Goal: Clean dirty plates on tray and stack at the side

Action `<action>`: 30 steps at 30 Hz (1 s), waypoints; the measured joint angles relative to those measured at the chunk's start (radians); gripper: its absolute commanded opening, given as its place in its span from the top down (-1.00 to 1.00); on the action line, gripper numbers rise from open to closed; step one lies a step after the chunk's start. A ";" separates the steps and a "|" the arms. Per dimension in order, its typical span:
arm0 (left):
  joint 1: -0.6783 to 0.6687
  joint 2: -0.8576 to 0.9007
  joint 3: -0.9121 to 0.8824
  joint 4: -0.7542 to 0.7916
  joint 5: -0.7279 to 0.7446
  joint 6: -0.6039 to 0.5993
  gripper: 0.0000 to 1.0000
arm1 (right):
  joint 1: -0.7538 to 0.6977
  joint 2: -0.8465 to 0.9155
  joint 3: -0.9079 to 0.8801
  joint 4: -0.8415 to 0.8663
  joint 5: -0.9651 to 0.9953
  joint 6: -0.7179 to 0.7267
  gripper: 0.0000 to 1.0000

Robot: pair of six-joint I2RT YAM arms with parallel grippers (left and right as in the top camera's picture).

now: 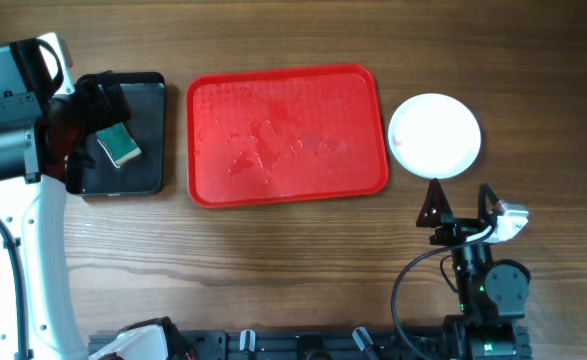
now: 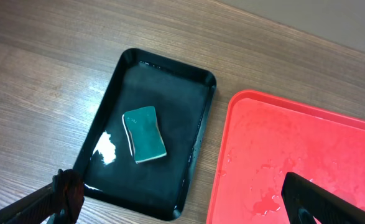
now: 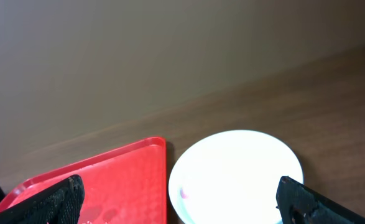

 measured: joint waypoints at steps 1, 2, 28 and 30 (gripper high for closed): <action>0.000 0.000 0.000 0.000 0.000 0.000 -1.00 | 0.002 -0.007 0.000 0.002 0.000 -0.006 -1.00; 0.000 0.000 0.000 0.000 0.000 0.000 -1.00 | 0.002 -0.012 0.000 0.002 0.000 -0.013 -1.00; -0.008 -0.001 0.000 0.000 0.000 0.000 -1.00 | 0.002 -0.013 0.000 0.002 0.003 -0.023 -1.00; -0.035 -0.012 0.000 0.000 -0.001 0.000 -1.00 | 0.002 -0.013 0.000 0.002 0.003 -0.024 -0.99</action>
